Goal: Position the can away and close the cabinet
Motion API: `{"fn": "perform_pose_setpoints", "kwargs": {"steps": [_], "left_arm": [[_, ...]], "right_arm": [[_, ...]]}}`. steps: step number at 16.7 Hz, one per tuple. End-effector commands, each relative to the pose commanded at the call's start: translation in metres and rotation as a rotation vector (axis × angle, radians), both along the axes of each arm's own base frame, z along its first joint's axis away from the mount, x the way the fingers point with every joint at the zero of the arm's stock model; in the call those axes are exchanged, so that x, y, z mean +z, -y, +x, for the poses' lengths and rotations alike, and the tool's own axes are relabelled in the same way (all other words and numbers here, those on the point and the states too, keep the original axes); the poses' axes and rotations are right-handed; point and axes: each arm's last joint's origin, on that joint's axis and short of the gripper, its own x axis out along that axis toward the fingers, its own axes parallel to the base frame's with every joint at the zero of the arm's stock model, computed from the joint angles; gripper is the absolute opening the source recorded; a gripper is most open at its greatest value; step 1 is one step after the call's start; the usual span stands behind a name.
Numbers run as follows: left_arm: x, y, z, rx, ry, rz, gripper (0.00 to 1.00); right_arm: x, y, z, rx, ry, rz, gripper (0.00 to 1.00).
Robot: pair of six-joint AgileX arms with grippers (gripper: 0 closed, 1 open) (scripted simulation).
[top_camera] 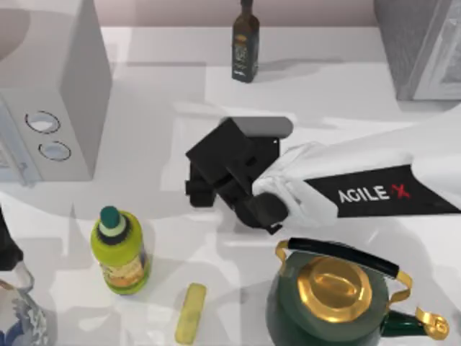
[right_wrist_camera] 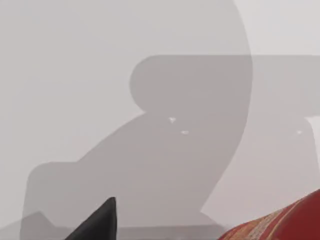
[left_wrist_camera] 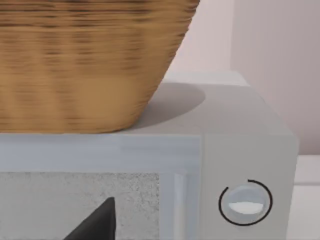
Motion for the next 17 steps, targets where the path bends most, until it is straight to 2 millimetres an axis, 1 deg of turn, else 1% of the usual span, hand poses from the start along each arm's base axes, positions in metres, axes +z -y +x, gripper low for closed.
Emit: {"fn": "perform_pose_setpoints", "kwargs": {"steps": [12, 13, 17], "left_arm": [[0.0, 0.0, 0.0, 0.0, 0.0, 0.0, 1.0], [0.0, 0.0, 0.0, 0.0, 0.0, 0.0, 1.0], [0.0, 0.0, 0.0, 0.0, 0.0, 0.0, 1.0]], "right_arm": [[0.0, 0.0, 0.0, 0.0, 0.0, 0.0, 0.02], [0.0, 0.0, 0.0, 0.0, 0.0, 0.0, 0.0], [0.0, 0.0, 0.0, 0.0, 0.0, 0.0, 0.0]]}}
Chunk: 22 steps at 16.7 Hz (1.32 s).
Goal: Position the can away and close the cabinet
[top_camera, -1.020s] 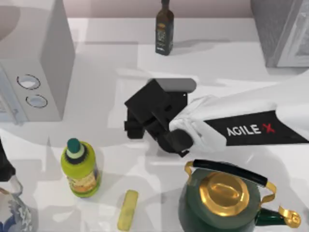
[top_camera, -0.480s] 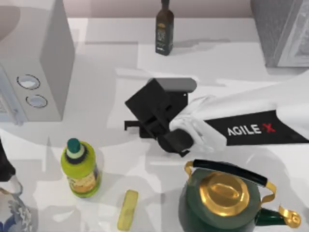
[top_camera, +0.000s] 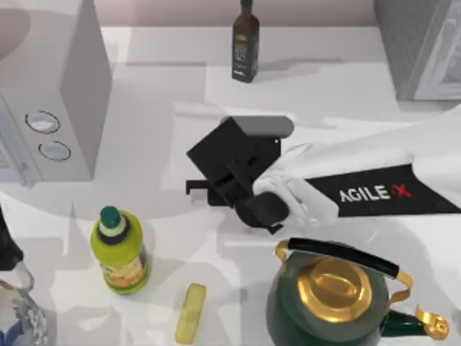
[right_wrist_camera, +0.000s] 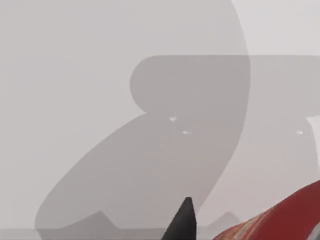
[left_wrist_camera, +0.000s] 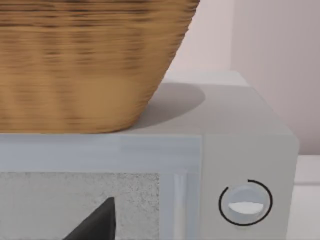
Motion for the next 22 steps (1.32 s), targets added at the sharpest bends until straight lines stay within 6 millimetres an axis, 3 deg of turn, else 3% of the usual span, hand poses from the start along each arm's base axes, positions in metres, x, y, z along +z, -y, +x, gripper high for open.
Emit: {"fn": "perform_pose_setpoints", "kwargs": {"steps": [7, 9, 11, 14, 17, 19, 22], "left_arm": [[0.0, 0.0, 0.0, 0.0, 0.0, 0.0, 1.0], [0.0, 0.0, 0.0, 0.0, 0.0, 0.0, 1.0], [0.0, 0.0, 0.0, 0.0, 0.0, 0.0, 1.0], [0.0, 0.0, 0.0, 0.0, 0.0, 0.0, 1.0], [0.0, 0.0, 0.0, 0.0, 0.0, 0.0, 1.0], [0.0, 0.0, 0.0, 0.0, 0.0, 0.0, 1.0], [0.0, 0.0, 0.0, 0.0, 0.0, 0.0, 1.0]], "right_arm": [[0.006, -0.007, -0.002, 0.019, -0.003, -0.009, 0.0], [0.026, -0.014, -0.001, 0.027, 0.002, -0.013, 0.0], [0.058, -0.015, 0.002, 0.018, 0.005, -0.015, 0.0], [0.105, -0.011, 0.002, 0.003, -0.006, -0.026, 0.0], [0.14, -0.003, 0.0, 0.001, -0.005, -0.011, 0.0], [0.149, -0.001, -0.001, 0.002, -0.001, 0.0, 0.0], [0.148, -0.003, -0.002, 0.006, -0.002, -0.001, 0.0]]}}
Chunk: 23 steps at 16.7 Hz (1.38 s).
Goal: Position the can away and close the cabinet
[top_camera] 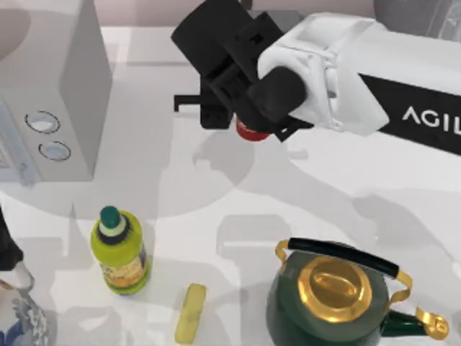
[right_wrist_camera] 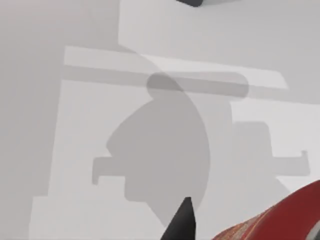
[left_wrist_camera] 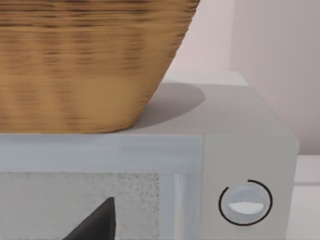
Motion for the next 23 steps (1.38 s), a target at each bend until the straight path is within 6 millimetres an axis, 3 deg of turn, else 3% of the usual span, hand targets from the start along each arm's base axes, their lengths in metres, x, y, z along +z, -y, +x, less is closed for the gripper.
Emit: {"fn": "perform_pose_setpoints", "kwargs": {"steps": [3, 6, 10, 14, 16, 18, 20, 23], "left_arm": [[0.0, 0.0, 0.0, 0.0, 0.0, 0.0, 1.0], [0.0, 0.0, 0.0, 0.0, 0.0, 0.0, 1.0], [0.0, 0.0, 0.0, 0.0, 0.0, 0.0, 1.0], [0.0, 0.0, 0.0, 0.0, 0.0, 0.0, 1.0], [0.0, 0.0, 0.0, 0.0, 0.0, 0.0, 1.0], [0.0, 0.0, 0.0, 0.0, 0.0, 0.0, 1.0], [0.0, 0.0, 0.0, 0.0, 0.0, 0.0, 1.0], [0.0, 0.0, 0.0, 0.0, 0.0, 0.0, 1.0]], "right_arm": [[0.003, 0.008, 0.0, 0.0, 0.002, -0.006, 0.0], [0.013, 0.043, -0.001, -0.008, 0.016, -0.008, 0.0], [0.041, 0.121, -0.022, -0.028, 0.096, 0.051, 0.0], [0.059, 0.209, -0.078, -0.045, 0.283, 0.147, 0.0], [0.051, 0.244, -0.113, -0.049, 0.397, 0.172, 0.0], [0.029, 0.269, -0.145, -0.048, 0.506, 0.171, 0.0], [0.0, 0.286, -0.168, -0.042, 0.602, 0.147, 0.0], [-0.044, 0.299, -0.186, -0.023, 0.71, 0.084, 0.0]]}}
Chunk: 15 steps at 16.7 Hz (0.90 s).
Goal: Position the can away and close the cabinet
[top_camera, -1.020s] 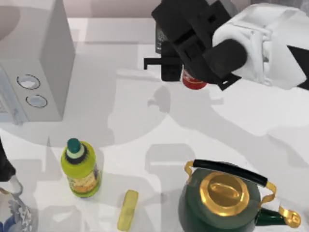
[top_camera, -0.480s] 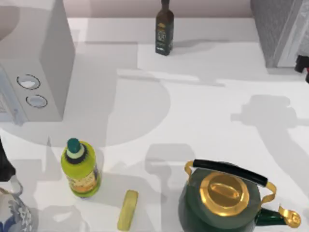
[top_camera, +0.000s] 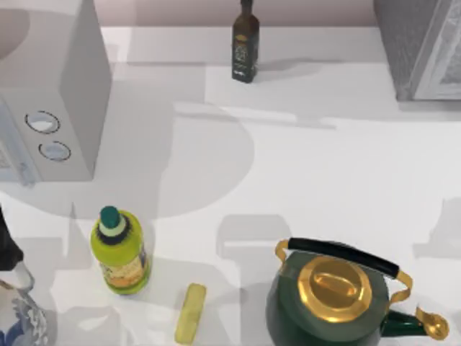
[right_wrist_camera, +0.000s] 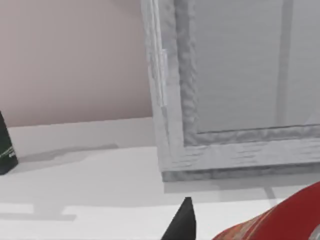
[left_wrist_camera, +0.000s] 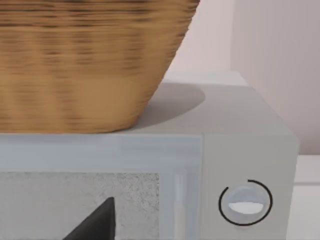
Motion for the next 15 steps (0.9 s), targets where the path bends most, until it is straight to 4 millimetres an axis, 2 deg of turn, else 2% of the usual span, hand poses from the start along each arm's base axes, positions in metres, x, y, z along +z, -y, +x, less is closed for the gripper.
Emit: {"fn": "perform_pose_setpoints", "kwargs": {"steps": [3, 6, 12, 15], "left_arm": [[0.0, 0.0, 0.0, 0.0, 0.0, 0.0, 1.0], [0.0, 0.0, 0.0, 0.0, 0.0, 0.0, 1.0], [0.0, 0.0, 0.0, 0.0, 0.0, 0.0, 1.0], [0.0, 0.0, 0.0, 0.0, 0.0, 0.0, 1.0]], "right_arm": [[-0.031, 0.006, -0.004, -0.006, 0.063, -0.062, 0.0], [-0.041, 0.008, -0.005, -0.008, 0.086, -0.089, 0.0], [-0.039, 0.008, -0.005, -0.004, 0.081, -0.086, 0.0], [-0.015, 0.006, -0.005, 0.009, 0.087, -0.084, 0.0]]}}
